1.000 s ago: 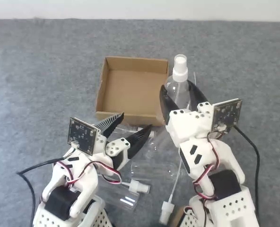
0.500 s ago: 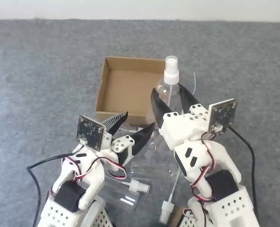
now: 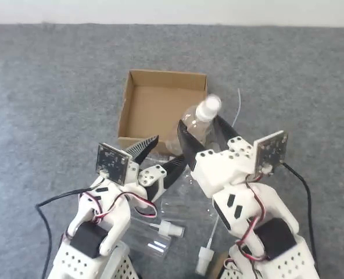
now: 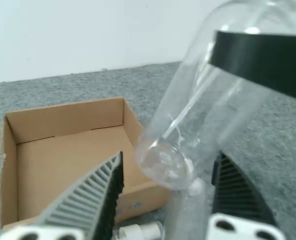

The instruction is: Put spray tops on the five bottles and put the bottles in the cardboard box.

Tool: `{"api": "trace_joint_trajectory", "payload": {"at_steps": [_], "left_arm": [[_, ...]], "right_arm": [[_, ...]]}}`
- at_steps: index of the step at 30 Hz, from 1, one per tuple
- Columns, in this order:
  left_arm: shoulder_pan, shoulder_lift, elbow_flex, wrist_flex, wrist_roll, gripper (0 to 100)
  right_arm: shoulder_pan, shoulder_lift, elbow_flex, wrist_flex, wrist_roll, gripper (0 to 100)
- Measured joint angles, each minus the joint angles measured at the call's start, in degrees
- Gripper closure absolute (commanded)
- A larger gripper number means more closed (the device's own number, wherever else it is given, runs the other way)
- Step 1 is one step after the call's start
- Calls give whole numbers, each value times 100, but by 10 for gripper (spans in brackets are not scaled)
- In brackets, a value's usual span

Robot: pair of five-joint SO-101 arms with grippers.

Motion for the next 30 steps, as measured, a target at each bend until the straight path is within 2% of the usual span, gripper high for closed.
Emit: {"api": "trace_joint_trajectory", "payload": {"at_steps": [6, 24, 30], "left_arm": [[-360, 0, 0, -35, 0, 739], [-510, 0, 0, 132, 0, 739], [-1266, 0, 0, 132, 0, 739]], "right_arm": [[-35, -105, -9, 0, 343, 929], [88, -114, -9, 0, 422, 929], [545, -114, -9, 0, 422, 929]]}}
